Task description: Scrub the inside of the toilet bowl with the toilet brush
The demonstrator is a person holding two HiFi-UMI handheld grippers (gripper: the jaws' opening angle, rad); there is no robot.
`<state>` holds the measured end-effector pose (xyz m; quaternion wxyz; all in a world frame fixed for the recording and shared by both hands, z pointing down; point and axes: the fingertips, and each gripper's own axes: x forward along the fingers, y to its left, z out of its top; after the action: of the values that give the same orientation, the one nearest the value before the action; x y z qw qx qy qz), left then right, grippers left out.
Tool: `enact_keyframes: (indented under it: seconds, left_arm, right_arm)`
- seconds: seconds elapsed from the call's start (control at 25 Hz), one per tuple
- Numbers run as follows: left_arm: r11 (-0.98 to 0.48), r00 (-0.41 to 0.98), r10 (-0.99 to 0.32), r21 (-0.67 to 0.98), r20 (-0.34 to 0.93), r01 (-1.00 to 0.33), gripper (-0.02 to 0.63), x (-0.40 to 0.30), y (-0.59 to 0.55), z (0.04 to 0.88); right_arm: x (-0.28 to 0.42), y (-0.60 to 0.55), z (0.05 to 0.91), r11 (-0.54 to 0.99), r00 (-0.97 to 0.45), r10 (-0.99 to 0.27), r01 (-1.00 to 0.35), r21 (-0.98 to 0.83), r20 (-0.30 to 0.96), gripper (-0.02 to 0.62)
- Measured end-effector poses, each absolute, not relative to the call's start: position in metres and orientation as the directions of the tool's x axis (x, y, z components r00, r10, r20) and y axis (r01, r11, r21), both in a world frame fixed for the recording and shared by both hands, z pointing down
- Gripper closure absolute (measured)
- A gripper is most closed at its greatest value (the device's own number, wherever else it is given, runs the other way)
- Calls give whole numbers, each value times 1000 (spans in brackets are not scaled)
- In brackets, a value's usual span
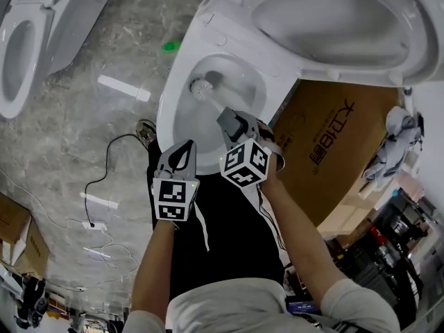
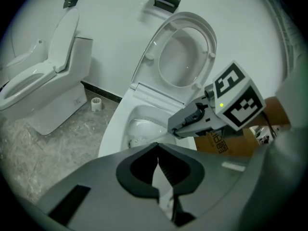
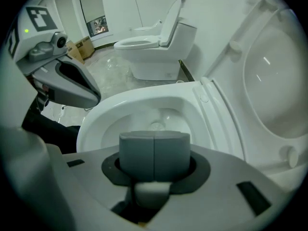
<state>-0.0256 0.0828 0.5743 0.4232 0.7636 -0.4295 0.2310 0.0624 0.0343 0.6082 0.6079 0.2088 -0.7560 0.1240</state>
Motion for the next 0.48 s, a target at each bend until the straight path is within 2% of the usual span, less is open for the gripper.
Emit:
enact_keyframes:
  seconds: [0.48]
  left_arm:
    - [-306,518,-461,420,720,-855,595,-20,57,582]
  right_arm:
    - [95,-24,599,823,-167,-217,-561,88,962,446]
